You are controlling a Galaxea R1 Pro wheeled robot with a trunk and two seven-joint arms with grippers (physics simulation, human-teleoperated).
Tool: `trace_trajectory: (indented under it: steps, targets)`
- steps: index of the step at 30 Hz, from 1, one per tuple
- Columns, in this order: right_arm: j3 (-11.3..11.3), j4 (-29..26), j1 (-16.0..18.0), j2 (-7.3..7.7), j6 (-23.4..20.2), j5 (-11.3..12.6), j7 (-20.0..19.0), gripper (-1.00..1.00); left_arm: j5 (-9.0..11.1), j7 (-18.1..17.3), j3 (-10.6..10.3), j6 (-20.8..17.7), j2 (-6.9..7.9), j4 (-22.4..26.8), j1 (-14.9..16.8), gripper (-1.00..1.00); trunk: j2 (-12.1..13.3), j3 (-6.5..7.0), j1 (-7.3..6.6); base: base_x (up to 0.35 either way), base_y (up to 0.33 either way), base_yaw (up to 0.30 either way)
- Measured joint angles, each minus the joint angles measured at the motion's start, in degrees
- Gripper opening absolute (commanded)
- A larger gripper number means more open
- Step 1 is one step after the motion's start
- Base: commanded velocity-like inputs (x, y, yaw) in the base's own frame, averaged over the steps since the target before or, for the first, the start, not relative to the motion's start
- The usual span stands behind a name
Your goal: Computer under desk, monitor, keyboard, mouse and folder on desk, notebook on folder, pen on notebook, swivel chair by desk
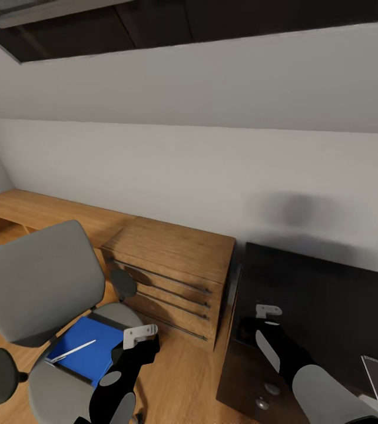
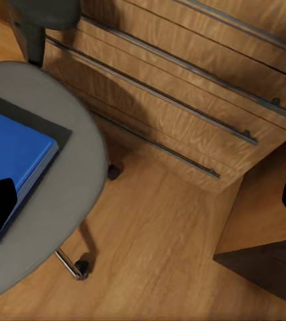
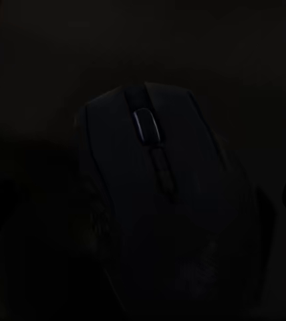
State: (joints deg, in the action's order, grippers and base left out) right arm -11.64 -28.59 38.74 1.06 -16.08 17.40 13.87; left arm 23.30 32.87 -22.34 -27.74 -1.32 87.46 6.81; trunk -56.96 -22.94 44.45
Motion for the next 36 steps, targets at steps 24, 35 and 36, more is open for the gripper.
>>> trace_trajectory:
  steps: [24,35,36]
  targets:
    - [0.0,0.0,0.0,0.00,0.0,0.0,0.0,1.00,0.0,0.0,0.0,0.0,0.00,-0.1,0.0,1.00,0.0,0.00,0.00,-0.061,0.000,0.000]
    - [0.0,0.0,0.0,0.04,0.1,0.0,0.0,1.00,0.0,0.0,0.0,0.0,0.08,-0.6,0.0,1.00,0.0,0.00,-0.02,0.075,-0.021,0.000]
    - [0.0,0.0,0.0,0.05,0.1,0.0,0.0,1.00,0.0,0.0,0.0,0.0,0.08,-0.7,0.0,1.00,0.0,0.00,-0.02,0.082,-0.026,0.000]
